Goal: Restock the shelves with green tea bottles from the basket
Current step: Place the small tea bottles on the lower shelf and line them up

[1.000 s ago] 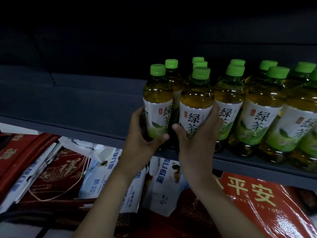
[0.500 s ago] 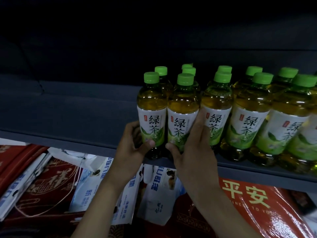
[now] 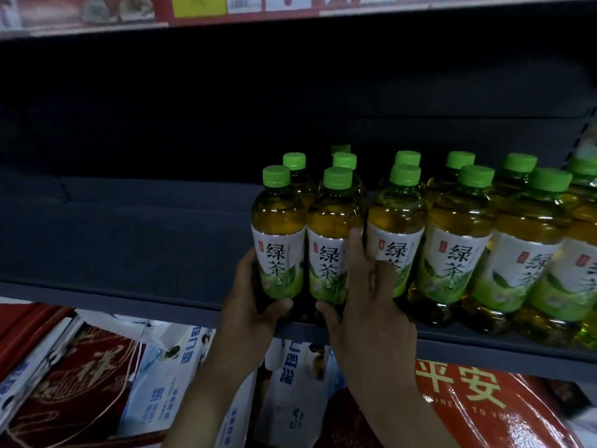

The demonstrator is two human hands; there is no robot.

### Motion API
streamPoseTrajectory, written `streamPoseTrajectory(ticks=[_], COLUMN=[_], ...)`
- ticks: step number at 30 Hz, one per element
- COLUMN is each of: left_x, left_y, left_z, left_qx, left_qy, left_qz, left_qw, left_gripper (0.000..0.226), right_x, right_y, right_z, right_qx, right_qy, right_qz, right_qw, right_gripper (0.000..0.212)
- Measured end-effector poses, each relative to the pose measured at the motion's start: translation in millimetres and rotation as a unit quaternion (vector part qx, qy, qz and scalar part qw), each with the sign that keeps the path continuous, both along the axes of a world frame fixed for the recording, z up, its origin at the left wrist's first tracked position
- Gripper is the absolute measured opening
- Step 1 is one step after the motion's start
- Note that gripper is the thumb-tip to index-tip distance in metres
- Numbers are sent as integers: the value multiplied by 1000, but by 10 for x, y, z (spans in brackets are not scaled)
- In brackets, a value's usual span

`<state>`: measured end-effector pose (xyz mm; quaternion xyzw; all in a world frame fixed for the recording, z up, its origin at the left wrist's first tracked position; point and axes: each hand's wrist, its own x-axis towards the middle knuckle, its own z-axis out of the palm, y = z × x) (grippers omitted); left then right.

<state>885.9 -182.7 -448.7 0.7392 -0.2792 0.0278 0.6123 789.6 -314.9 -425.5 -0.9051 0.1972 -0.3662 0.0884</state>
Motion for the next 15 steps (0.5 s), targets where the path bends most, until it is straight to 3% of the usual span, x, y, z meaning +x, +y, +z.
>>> streamPoseTrajectory(ticks=[15], left_x=[123], left_y=[-165], left_z=[-20], left_qx=[-14], left_qy=[10], left_qz=[-17], left_qw=[1000], left_gripper=[83], right_x=[91], right_y=[-102], right_z=[-37], right_qx=[-2], right_qy=[18], right_qz=[-23], right_qw=[1000], right_gripper=[109])
